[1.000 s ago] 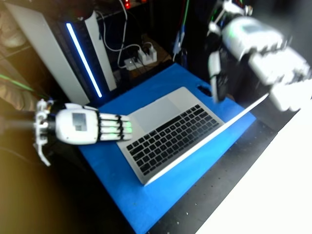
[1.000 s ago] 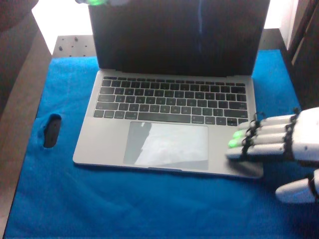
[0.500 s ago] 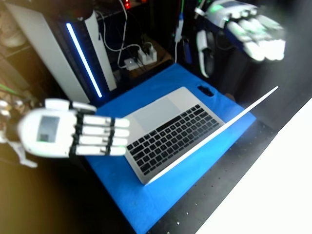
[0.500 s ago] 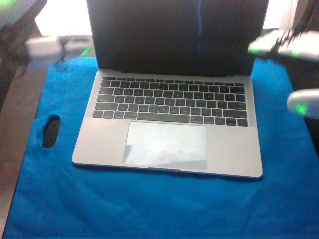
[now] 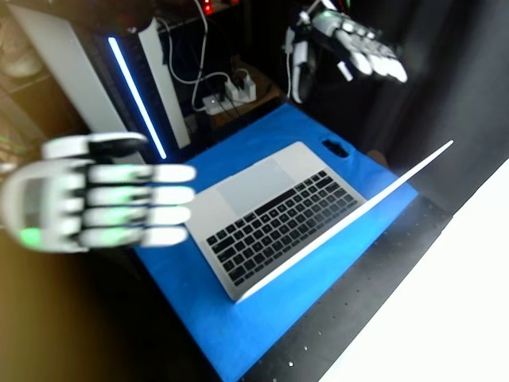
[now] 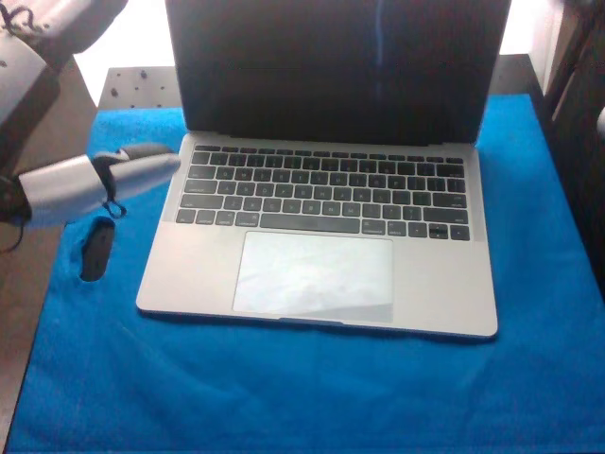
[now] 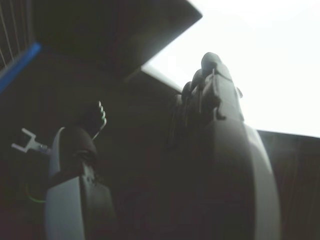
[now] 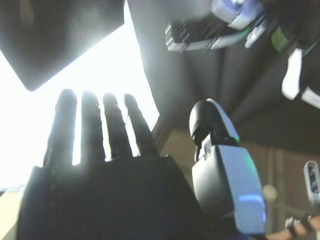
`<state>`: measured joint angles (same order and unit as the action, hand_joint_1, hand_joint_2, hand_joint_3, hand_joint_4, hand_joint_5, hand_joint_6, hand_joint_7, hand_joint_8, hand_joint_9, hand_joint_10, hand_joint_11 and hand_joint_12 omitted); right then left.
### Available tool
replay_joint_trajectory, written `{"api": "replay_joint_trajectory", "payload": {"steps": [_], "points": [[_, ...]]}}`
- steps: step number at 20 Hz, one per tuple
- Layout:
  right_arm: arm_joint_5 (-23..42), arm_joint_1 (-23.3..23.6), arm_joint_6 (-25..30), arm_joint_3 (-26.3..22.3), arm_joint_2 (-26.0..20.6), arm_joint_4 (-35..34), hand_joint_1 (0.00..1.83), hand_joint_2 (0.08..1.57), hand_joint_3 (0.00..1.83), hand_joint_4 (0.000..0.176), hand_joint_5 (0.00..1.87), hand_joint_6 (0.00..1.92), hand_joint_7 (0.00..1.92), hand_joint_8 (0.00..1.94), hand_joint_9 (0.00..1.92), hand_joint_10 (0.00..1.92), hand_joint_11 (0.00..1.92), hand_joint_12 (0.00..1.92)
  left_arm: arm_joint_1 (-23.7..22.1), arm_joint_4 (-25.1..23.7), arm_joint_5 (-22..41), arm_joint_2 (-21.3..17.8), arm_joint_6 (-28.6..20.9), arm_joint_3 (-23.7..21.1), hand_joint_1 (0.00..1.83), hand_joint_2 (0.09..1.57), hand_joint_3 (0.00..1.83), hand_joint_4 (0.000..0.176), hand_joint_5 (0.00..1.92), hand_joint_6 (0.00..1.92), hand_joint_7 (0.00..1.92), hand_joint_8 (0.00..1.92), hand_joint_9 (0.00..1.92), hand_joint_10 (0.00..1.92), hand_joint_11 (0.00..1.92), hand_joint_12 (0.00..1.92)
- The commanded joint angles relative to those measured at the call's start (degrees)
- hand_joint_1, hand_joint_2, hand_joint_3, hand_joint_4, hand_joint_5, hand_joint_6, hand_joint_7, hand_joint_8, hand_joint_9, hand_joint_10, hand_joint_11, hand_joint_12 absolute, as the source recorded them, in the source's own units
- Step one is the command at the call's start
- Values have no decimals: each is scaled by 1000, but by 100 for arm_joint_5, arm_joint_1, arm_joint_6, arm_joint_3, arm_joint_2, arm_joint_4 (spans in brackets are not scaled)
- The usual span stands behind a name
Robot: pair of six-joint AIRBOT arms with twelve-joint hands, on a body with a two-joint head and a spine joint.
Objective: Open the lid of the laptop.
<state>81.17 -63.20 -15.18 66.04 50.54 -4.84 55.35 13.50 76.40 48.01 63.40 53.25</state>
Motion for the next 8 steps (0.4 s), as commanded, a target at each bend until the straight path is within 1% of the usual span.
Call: {"api": "replay_joint_trajectory", "payload": {"steps": [1, 2, 3, 4, 5, 6, 7, 8], "points": [[912, -7, 31, -25, 37, -135, 0, 1352, 22, 2, 72, 4, 17, 3, 0, 0, 0, 0, -33, -22, 770, 33, -13, -5, 830, 1088, 0, 0, 122, 10, 78, 4, 65, 5, 0, 211], [947, -27, 31, -39, 54, -185, 0, 1380, 31, 0, 67, 2, 13, 2, 0, 0, 0, 0, -11, -1, 778, 61, -75, 0, 815, 1089, 0, 0, 130, 6, 90, 5, 67, 3, 0, 196], [995, -38, 31, -56, 68, -201, 20, 1393, 22, 0, 77, 4, 16, 2, 0, 0, 0, 0, 32, -9, 837, 76, -191, 15, 804, 1112, 5, 0, 100, 1, 64, 2, 45, 0, 0, 143], [1074, -61, 31, -74, 87, -216, 53, 1398, 13, 0, 81, 3, 9, 2, 0, 0, 0, 0, 71, -24, 899, 83, -261, 16, 779, 1150, 11, 0, 66, 1, 30, 3, 13, 0, 0, 28], [1195, -91, 31, -101, 101, -260, 78, 1402, 9, 3, 75, 0, 1, 0, 0, 0, 0, 0, 111, -44, 1036, 90, -294, -5, 715, 1188, 23, 0, 45, 2, 16, 0, 2, 0, 0, 5], [1262, -118, 31, -108, 107, -307, 63, 1399, 4, 10, 58, 0, 0, 0, 0, 0, 0, 0, 139, -48, 1112, 89, -294, -25, 728, 1232, 14, 0, 34, 1, 9, 0, 0, 0, 0, 0], [1292, -147, 31, -106, 109, -371, 130, 1377, 0, 4, 53, 1, 0, 0, 0, 0, 0, 0, 175, -60, 1155, 80, -294, -43, 635, 1253, 16, 0, 9, 2, 1, 0, 0, 0, 0, 0], [1311, -181, 31, -101, 109, -441, 146, 1376, 0, 1, 52, 1, 0, 0, 0, 0, 0, 0, 208, -71, 1162, 68, -294, -59, 531, 1265, 17, 0, 1, 0, 0, 0, 0, 0, 0, 0]]}}
